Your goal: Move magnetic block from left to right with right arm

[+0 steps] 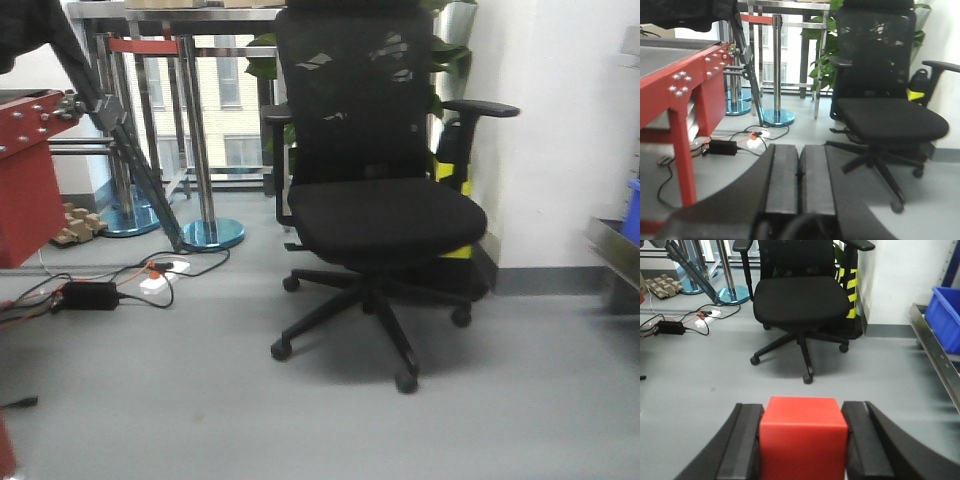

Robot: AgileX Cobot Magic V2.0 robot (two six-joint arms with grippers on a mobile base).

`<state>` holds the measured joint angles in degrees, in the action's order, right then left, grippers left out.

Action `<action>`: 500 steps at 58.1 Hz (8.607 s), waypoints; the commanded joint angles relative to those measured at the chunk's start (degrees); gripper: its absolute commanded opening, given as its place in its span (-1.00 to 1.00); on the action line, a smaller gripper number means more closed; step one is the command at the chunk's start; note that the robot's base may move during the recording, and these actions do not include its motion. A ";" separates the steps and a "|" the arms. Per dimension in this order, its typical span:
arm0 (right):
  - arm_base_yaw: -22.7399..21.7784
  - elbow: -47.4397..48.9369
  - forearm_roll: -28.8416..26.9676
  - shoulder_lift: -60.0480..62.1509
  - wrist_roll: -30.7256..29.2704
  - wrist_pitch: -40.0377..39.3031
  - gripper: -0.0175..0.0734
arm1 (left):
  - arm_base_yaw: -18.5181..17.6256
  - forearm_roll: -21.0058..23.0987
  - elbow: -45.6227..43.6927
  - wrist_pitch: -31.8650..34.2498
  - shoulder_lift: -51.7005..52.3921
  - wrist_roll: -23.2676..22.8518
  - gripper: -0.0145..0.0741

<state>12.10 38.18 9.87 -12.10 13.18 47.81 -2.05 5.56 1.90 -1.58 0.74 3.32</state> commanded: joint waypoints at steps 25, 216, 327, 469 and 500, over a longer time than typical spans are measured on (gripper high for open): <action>0.02 1.58 0.78 -0.83 -0.42 -4.79 -0.19 | -0.07 0.27 0.47 4.86 0.55 -0.34 -0.96; 3.38 7.23 -6.67 -14.90 -11.17 -7.49 -0.19 | -0.07 0.27 0.47 4.86 0.55 -0.34 -0.96; 20.62 36.56 -8.48 -80.83 -12.44 -4.90 0.54 | -0.07 0.27 0.47 4.86 0.55 -0.34 -0.96; -13.19 -38.01 -9.49 8.79 -13.18 -54.65 -0.49 | -0.07 0.27 0.47 4.86 0.55 -0.34 -0.96; -13.19 -39.92 -12.86 13.92 -13.18 -51.30 -0.49 | -0.07 0.27 0.47 4.86 0.55 -0.34 -0.96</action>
<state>-0.76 -1.65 -2.92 0.55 0.54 1.12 -2.05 5.56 1.90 -1.48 0.74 3.32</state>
